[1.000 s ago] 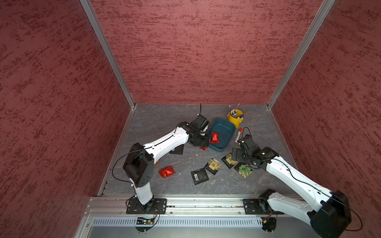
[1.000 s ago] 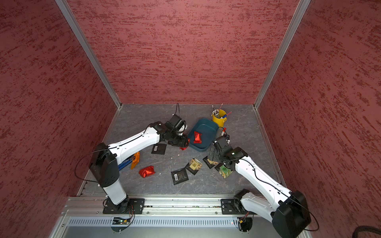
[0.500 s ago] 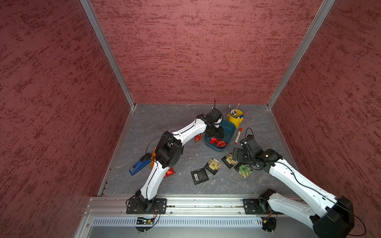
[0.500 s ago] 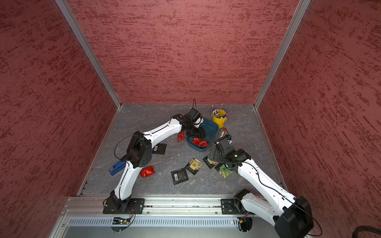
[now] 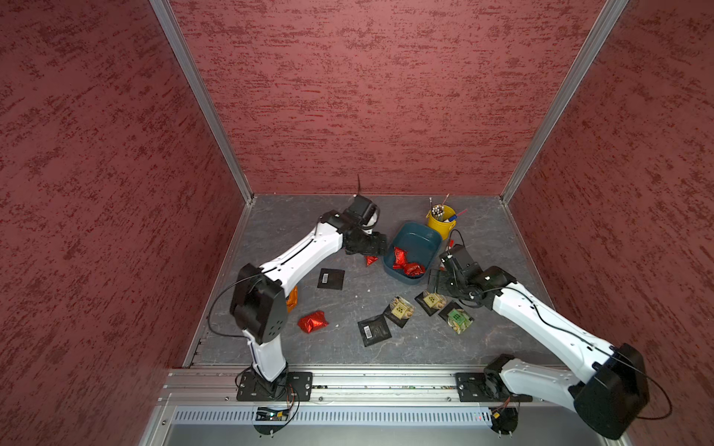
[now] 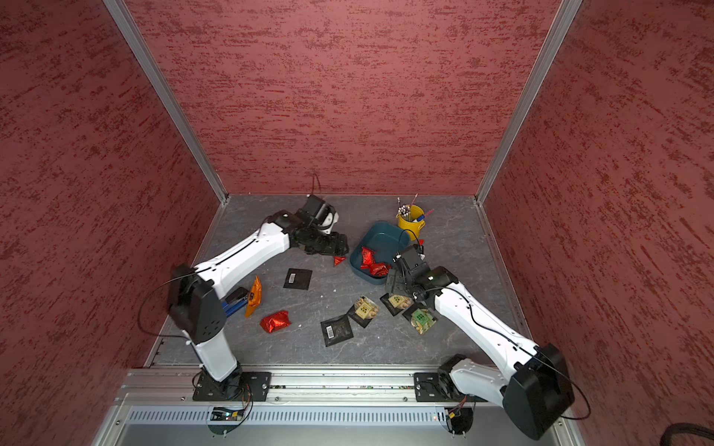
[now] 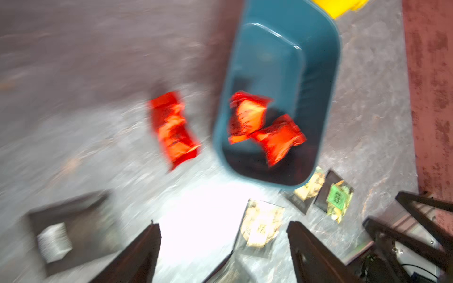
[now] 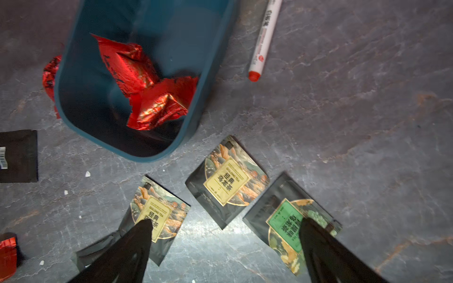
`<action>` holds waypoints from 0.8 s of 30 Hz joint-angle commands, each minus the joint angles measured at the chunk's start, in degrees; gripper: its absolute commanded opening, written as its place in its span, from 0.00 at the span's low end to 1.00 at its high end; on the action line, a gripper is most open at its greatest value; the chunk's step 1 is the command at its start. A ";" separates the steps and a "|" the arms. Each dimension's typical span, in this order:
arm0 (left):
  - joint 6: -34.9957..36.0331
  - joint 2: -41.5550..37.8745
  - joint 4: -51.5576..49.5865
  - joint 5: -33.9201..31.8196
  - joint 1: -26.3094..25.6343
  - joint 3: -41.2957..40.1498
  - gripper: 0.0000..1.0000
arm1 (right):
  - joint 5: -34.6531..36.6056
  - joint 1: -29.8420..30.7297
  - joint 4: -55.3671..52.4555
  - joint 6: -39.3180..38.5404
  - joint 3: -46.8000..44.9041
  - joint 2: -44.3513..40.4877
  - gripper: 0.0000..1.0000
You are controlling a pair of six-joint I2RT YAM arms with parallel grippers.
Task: Put the tea bags into the storage box
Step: Place the tea bag in the storage box, then pick up the tea bag from the center of the board.
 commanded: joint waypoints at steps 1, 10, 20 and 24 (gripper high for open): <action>-0.61 -8.12 -6.03 -4.33 3.97 -8.58 0.87 | -1.60 2.07 3.16 -1.07 3.53 2.99 0.98; -3.72 -22.50 -14.76 -9.35 11.90 -24.07 0.88 | -1.65 7.88 5.10 -1.86 13.55 13.31 0.98; -7.63 -20.05 -18.23 -10.84 16.00 -26.77 0.81 | -1.35 9.58 5.28 -1.81 16.42 16.25 0.98; -7.51 -17.49 -15.85 -10.08 17.74 -28.59 0.76 | -0.78 9.67 4.63 -2.12 17.29 16.52 0.98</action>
